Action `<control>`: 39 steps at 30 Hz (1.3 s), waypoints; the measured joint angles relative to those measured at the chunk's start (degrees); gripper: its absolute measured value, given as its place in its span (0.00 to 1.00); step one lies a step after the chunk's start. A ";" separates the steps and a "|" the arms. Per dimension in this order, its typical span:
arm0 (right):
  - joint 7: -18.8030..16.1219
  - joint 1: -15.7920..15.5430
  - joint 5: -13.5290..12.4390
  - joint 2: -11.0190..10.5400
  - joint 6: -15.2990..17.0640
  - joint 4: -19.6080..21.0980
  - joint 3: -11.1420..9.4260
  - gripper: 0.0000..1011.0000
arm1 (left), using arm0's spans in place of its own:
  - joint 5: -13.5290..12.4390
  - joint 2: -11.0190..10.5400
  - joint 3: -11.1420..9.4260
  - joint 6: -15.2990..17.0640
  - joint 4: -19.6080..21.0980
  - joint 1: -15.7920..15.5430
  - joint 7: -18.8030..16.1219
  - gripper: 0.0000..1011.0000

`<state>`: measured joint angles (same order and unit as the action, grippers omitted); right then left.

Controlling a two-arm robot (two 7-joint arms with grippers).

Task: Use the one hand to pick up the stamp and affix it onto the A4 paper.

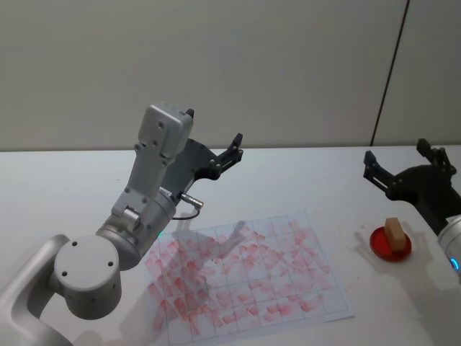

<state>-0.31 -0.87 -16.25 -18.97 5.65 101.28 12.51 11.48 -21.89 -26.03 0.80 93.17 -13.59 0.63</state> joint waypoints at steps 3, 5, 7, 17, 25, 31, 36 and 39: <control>1.44 -0.06 0.05 0.23 1.47 -0.02 -0.09 0.99 | 0.00 0.00 0.00 0.00 0.00 0.00 0.00 0.99; 2.09 -0.10 0.07 0.33 2.18 -0.10 -0.12 0.99 | 0.00 0.00 0.00 0.00 0.00 0.00 0.00 0.99; 3.17 -0.20 0.13 0.56 3.33 -0.32 -0.13 0.99 | 0.00 0.00 0.00 0.00 0.00 0.00 0.00 0.99; 7.03 -0.74 0.72 1.89 7.72 -1.62 0.31 0.99 | 0.00 0.00 0.00 0.00 0.00 0.00 0.00 0.99; 9.95 -1.11 1.12 3.31 10.96 -2.73 0.88 0.99 | 0.00 0.00 0.00 0.00 0.00 0.00 0.00 0.99; 11.19 -1.31 1.20 4.17 12.43 -3.53 1.17 0.99 | 0.00 0.00 0.00 0.00 0.00 0.00 0.00 0.99; 11.95 -1.37 1.38 4.85 13.44 -4.59 1.38 0.99 | 0.00 0.00 0.00 0.00 0.00 0.00 0.00 0.99; 12.21 -1.35 1.54 5.24 13.94 -5.28 1.47 0.99 | 0.00 0.00 0.00 0.00 0.00 0.00 0.00 0.99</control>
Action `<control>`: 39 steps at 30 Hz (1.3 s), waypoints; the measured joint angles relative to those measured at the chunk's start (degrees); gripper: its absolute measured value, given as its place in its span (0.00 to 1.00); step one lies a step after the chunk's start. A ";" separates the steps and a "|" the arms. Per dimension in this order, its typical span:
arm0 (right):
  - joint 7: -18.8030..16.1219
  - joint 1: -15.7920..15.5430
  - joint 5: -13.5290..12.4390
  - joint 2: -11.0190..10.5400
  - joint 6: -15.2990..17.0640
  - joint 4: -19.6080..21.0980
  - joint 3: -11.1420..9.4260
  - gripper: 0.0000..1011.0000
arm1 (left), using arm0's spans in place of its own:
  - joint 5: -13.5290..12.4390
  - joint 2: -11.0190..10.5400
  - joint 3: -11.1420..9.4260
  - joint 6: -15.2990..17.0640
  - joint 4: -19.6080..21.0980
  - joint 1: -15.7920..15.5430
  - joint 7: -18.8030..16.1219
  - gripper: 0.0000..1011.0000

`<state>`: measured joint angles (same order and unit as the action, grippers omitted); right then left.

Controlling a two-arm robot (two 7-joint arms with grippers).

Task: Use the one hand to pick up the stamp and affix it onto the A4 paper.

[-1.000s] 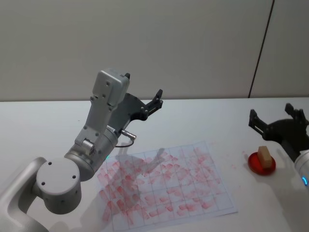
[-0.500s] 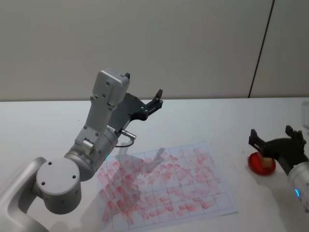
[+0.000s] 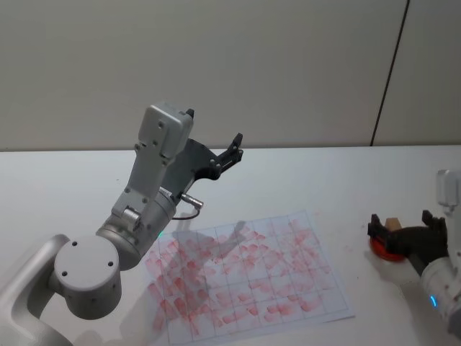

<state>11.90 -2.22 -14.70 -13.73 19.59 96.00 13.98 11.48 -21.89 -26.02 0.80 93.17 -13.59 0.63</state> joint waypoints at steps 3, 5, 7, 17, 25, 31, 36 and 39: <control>0.16 0.05 0.20 0.36 0.38 -0.70 0.11 0.98 | 0.00 0.00 0.00 0.00 0.00 0.00 0.00 0.99; 0.20 0.08 0.31 0.51 0.52 -1.04 0.14 0.95 | 0.00 0.00 0.00 0.00 0.00 0.00 0.00 0.99; 0.25 0.10 0.48 0.75 0.70 -1.52 0.20 0.90 | 0.00 0.00 0.00 0.00 0.00 0.00 0.00 0.99; 0.40 0.12 1.47 1.32 1.35 -2.82 0.29 0.64 | 0.00 0.00 0.00 0.00 0.00 0.00 0.00 0.99; 0.39 -0.06 2.50 1.52 1.44 -3.14 0.21 0.36 | 0.00 0.00 0.00 0.00 0.00 0.00 0.00 0.99; 0.13 -0.31 3.30 1.60 1.21 -2.88 0.17 0.22 | 0.00 0.00 0.00 0.00 0.00 0.00 0.00 0.99; -0.30 -0.47 3.75 1.66 0.88 -2.52 0.15 0.22 | 0.00 0.00 0.00 0.00 0.00 0.00 0.00 0.99; -0.90 -0.53 3.99 1.74 0.60 -2.27 0.14 0.22 | 0.00 0.00 0.00 0.00 0.00 0.00 0.00 0.99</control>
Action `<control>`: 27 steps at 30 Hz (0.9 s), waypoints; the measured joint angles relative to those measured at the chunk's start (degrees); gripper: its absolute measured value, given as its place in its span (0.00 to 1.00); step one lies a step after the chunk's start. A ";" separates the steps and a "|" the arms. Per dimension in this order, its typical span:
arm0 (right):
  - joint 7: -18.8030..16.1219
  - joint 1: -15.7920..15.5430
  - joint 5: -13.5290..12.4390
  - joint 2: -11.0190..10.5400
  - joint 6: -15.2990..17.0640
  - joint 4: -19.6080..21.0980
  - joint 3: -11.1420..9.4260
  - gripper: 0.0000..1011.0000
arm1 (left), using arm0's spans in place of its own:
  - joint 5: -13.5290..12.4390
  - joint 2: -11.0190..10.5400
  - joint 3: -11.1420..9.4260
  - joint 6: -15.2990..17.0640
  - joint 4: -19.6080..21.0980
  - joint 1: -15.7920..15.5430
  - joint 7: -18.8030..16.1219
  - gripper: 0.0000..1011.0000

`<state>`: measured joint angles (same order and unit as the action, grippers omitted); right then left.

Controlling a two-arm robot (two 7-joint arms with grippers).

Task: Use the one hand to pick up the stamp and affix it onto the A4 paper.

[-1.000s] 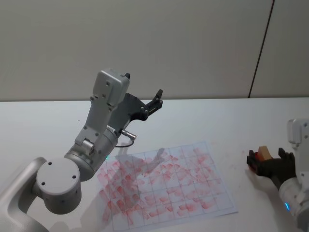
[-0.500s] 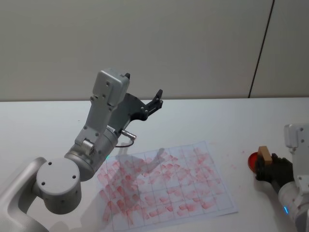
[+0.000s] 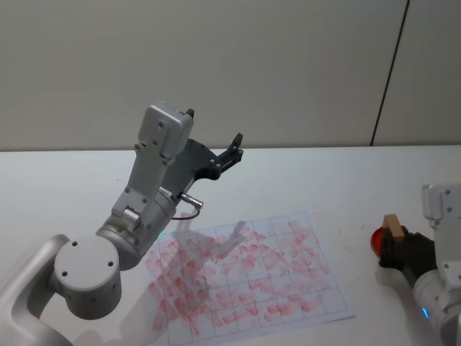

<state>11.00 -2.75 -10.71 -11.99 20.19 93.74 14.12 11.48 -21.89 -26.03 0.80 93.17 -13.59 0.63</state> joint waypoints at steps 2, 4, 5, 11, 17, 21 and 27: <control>-0.74 -0.01 0.17 0.05 -0.25 0.21 0.02 0.22 | 0.00 0.00 0.00 0.00 0.00 0.00 0.00 0.99; -1.24 -0.01 0.26 0.07 -0.41 0.32 0.05 0.22 | 0.00 0.00 0.00 0.00 0.00 0.00 0.00 0.99; -1.67 0.00 0.32 0.09 -0.52 0.39 0.08 0.22 | 0.00 0.00 0.00 0.00 0.00 0.00 0.00 0.99; -5.33 0.33 0.54 0.41 -1.24 0.82 0.49 0.22 | 0.00 0.00 0.00 0.00 0.00 0.00 0.00 0.99; -8.78 0.98 0.80 0.95 -1.59 0.85 1.11 0.22 | 0.00 0.00 0.00 0.00 0.00 0.00 0.00 0.99; -11.47 1.67 1.18 1.59 -1.71 0.51 1.72 0.22 | 0.00 0.00 0.00 0.00 0.00 0.00 0.00 0.99; -15.78 3.61 2.42 3.33 -1.73 -1.37 3.08 0.22 | 0.00 0.00 0.00 0.00 0.00 0.00 0.00 0.99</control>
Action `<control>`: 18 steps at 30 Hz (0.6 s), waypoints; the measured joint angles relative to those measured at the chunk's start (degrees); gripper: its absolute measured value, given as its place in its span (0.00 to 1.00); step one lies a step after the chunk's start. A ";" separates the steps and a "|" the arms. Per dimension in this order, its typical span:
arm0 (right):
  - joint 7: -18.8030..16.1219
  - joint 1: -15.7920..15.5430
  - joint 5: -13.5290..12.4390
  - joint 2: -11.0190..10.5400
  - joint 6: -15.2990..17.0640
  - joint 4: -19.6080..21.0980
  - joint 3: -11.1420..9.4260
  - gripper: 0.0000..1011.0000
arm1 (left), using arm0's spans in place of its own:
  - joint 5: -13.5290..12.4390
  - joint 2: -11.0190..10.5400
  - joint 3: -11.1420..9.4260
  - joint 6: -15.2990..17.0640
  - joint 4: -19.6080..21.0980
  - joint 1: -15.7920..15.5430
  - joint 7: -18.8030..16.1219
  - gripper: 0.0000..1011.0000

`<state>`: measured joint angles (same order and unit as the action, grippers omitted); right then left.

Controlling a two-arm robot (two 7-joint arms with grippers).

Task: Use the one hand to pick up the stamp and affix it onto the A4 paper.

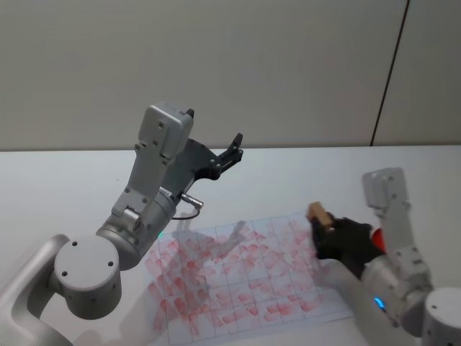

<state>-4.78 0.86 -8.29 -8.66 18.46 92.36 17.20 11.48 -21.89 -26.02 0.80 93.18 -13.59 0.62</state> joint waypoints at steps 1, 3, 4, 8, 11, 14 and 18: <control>-0.89 0.66 0.42 0.56 -0.01 -0.76 0.37 0.22 | 0.00 0.00 0.00 0.00 0.00 0.00 0.00 0.99; -1.70 1.43 0.89 1.14 -0.05 -1.67 0.71 0.22 | 0.00 0.00 0.00 0.00 0.00 0.00 0.00 0.99; -2.39 2.17 1.36 1.72 -0.10 -2.66 1.01 0.22 | 0.00 0.00 0.00 0.00 0.00 0.00 0.00 0.99; -3.93 4.35 2.65 3.20 -0.31 -5.62 1.66 0.22 | 0.00 0.00 0.00 0.00 0.00 0.00 0.00 0.99; -4.63 6.04 3.48 4.31 -0.46 -8.04 2.07 0.22 | 0.00 0.00 0.00 0.00 0.00 0.00 0.00 0.99; -5.10 7.52 4.19 5.29 -0.44 -10.22 2.38 0.22 | 0.00 0.00 0.00 0.00 0.00 0.00 0.00 0.99; -5.40 9.17 4.81 6.32 0.18 -12.60 2.64 0.22 | 0.00 0.00 0.00 0.00 0.00 0.00 0.00 0.99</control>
<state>-10.18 10.03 -3.48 -2.34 18.64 79.77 19.84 11.48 -21.89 -26.02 0.80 93.17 -13.59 0.62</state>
